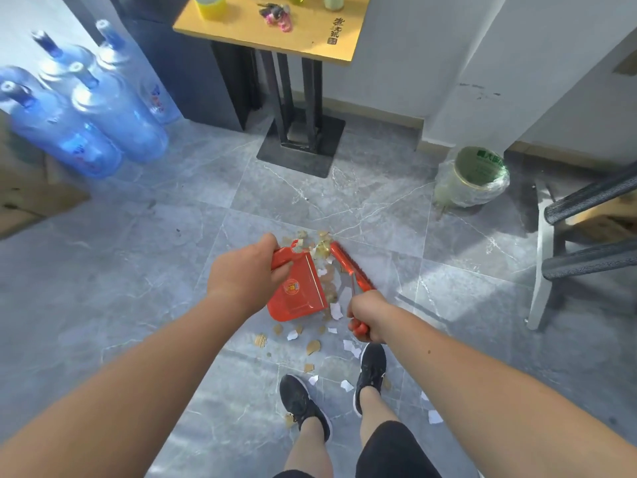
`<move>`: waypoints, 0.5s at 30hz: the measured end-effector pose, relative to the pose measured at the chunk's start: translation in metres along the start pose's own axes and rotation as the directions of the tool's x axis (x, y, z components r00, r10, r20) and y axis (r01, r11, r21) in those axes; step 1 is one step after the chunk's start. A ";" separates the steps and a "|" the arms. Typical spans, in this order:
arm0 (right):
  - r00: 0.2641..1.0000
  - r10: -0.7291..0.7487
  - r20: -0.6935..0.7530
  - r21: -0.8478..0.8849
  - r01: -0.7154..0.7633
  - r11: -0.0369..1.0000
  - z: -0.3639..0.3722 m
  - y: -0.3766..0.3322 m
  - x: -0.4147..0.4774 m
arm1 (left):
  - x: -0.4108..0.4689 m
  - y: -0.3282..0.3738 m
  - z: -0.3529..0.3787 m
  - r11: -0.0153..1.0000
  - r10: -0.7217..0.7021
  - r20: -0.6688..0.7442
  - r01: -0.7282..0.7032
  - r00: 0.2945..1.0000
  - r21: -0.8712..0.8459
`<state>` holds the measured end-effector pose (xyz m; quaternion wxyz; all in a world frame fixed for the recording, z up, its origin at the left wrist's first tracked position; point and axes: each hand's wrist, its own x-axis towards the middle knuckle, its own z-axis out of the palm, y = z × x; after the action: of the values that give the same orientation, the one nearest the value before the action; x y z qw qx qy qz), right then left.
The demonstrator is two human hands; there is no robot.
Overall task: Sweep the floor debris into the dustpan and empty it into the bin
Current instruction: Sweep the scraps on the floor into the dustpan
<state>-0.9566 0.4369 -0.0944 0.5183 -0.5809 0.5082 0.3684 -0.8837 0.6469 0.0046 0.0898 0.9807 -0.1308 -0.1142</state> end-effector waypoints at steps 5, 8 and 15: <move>1.000 -0.006 0.007 -0.118 0.007 0.993 0.033 0.006 -0.011 | -0.025 -0.040 -0.002 0.999 -0.040 -0.004 0.040 0.999 0.010; 0.999 -0.020 0.032 -0.173 0.025 0.985 0.045 0.009 -0.023 | -0.036 -0.058 -0.002 0.999 -0.050 -0.011 0.050 0.999 0.022; 0.998 0.009 0.063 -0.189 0.003 0.982 0.059 0.007 -0.047 | -0.055 -0.085 -0.009 0.995 -0.099 0.000 0.099 0.995 -0.009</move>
<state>-0.9677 0.5046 -0.0619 0.4762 -0.6145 0.4550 0.4342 -0.9132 0.7442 0.0068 0.0887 0.9855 -0.0817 -0.1190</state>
